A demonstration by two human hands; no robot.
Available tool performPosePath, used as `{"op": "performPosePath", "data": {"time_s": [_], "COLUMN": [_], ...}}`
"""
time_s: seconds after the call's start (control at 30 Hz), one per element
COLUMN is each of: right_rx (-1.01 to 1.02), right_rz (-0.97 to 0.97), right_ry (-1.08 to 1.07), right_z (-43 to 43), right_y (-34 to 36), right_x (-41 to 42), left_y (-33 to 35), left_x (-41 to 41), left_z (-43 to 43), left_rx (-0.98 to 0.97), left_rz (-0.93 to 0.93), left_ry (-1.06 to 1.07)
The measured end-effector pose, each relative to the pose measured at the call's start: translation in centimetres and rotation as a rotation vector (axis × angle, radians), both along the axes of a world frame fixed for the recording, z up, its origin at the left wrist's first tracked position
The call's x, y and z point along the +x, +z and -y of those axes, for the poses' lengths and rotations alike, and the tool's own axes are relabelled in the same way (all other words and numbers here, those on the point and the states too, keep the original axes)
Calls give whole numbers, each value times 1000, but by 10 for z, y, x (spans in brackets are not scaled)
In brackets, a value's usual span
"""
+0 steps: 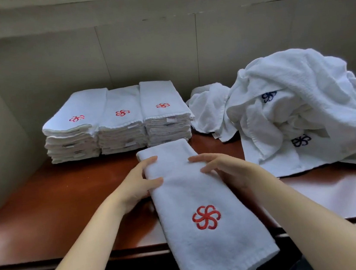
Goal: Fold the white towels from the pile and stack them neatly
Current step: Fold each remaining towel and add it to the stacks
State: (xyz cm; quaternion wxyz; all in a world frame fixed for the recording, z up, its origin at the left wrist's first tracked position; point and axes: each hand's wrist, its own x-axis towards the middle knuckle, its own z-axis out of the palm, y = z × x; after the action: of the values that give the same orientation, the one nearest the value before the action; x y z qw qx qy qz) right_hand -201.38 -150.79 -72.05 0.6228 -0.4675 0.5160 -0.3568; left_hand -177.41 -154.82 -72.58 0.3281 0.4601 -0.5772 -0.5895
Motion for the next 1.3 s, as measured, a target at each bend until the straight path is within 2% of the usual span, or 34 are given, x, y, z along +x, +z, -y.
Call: {"op": "performPosePath", "data": {"time_s": [0.17, 0.37, 0.53, 0.73, 0.83, 0.9, 0.93, 1.0, 1.03, 1.1, 1.13, 1.2, 1.23, 1.3], "right_rx": [-154, -232, -274, -376, -397, -367, -328, -211, -150, -95, -122, -170, -193, -266], "right_rz": [-83, 95, 163, 214, 255, 206, 128, -112, -221, -301, -249, -101, -98, -218], "right_ry": [15, -21, 8, 8, -59, -162, -219, -273, -254, -247, -275, -290, -272, -266], "right_z": [1, -3, 17, 120, 205, 266, 290, 327, 338, 354, 363, 376, 380, 389], "right_y": [6, 34, 81, 176, 216, 218, 208, 168, 143, 101, 88, 78, 78, 82], "right_x": [7, 15, 46, 87, 95, 102, 105, 107, 108, 107, 106, 106, 107, 109], "left_y": [16, 63, 123, 221, 250, 238, 219, 171, 147, 111, 102, 99, 100, 101], "left_x": [11, 35, 64, 95, 93, 90, 87, 76, 72, 68, 67, 68, 69, 71], "left_z": [1, -3, 5, 91, 168, 216, 235, 259, 269, 284, 290, 291, 289, 284], "left_rx": [-78, -91, -138, -273, -349, -274, -179, 51, 104, 29, -43, -70, -73, -85], "left_rz": [27, -146, -99, 15, -42, -73, -11, 218, 369, 678, 740, 678, 628, 544], "left_ry": [-49, -104, -115, -5, 167, 258, 252, 155, 106, 111, 153, 180, 163, 135]}}
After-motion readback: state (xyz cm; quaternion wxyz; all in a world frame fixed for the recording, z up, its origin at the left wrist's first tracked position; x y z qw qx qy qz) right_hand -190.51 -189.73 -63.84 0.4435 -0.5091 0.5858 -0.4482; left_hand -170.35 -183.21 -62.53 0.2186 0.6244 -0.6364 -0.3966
